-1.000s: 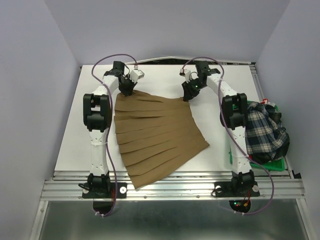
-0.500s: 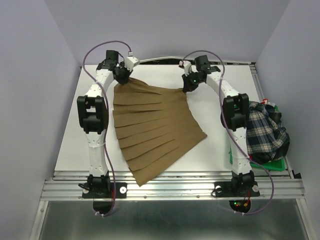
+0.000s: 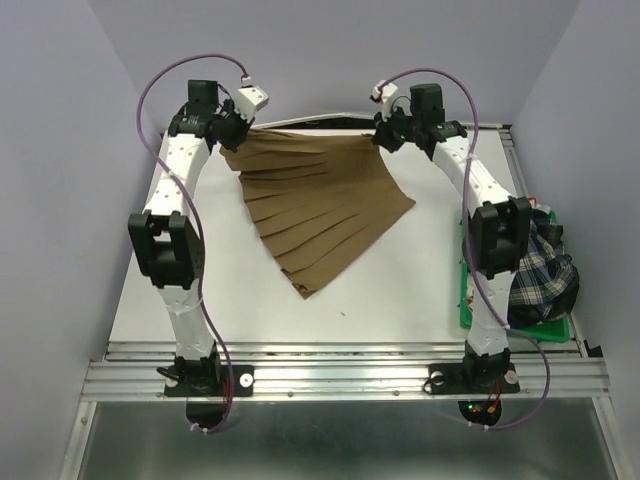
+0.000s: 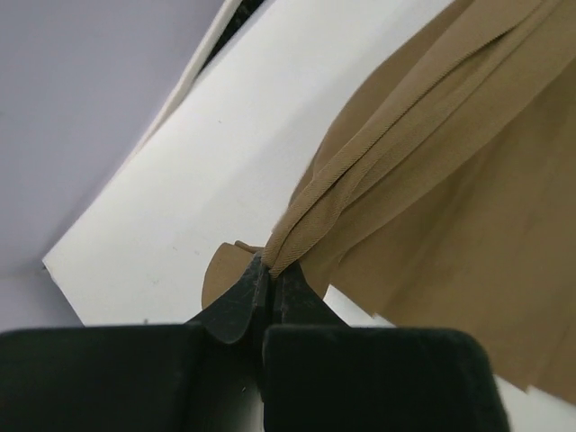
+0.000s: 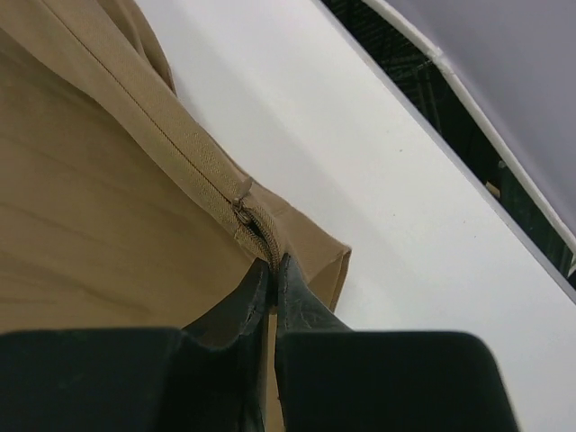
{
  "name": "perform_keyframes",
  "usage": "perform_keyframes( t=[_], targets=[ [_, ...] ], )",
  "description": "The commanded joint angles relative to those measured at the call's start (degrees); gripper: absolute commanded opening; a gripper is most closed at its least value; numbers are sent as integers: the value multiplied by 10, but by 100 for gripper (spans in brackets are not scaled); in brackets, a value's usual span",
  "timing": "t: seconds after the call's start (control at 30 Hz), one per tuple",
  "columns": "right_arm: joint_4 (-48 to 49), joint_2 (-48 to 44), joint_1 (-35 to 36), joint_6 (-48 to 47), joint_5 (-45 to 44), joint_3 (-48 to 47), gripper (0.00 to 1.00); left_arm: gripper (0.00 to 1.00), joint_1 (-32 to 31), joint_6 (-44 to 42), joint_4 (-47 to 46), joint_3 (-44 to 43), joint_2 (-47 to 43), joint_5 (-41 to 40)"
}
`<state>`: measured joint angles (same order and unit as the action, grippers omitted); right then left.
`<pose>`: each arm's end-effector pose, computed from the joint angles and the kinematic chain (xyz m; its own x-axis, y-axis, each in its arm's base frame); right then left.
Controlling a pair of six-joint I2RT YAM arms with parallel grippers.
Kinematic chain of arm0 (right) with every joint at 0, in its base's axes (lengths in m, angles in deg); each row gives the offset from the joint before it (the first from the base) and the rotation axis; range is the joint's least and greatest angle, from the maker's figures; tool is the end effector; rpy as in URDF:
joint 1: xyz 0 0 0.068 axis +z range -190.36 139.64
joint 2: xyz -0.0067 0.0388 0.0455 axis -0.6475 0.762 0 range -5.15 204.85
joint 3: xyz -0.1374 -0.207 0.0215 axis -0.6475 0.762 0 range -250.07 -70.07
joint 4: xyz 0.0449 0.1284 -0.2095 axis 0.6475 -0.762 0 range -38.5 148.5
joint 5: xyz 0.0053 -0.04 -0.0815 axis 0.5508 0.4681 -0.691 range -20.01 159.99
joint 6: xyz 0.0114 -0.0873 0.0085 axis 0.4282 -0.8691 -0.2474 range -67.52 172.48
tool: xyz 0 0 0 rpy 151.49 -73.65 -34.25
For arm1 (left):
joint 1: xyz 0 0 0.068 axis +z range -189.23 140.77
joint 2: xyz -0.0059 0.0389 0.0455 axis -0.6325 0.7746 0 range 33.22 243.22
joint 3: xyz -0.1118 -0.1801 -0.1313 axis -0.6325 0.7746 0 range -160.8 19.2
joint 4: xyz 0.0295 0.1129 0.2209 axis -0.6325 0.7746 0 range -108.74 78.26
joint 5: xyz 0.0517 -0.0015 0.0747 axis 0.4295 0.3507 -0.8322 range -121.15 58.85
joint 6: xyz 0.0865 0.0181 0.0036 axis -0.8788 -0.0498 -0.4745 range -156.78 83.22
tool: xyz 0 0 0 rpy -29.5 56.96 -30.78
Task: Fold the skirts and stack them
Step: Fold the skirt
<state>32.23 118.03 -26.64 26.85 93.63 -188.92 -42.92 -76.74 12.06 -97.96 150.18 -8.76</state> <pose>0.4912 0.1523 0.2822 -0.2068 -0.4584 -0.8644 -0.7120 0.6764 -0.1884 0.4843 -0.0612 0.3133 -0.1411 0.6042 -0.7842 0.6227 0.6700 0.4041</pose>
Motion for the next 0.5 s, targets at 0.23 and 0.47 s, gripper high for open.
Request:
perform_keyframes(
  t=[0.23, 0.47],
  targets=[
    [48, -104, -17, -112, -32, 170, 1, 0, -119, 53, 23, 338, -336, -30],
    [90, -78, -17, -82, -100, 216, 1, 0, -325, 210, -85, 508, -342, -127]
  ],
)
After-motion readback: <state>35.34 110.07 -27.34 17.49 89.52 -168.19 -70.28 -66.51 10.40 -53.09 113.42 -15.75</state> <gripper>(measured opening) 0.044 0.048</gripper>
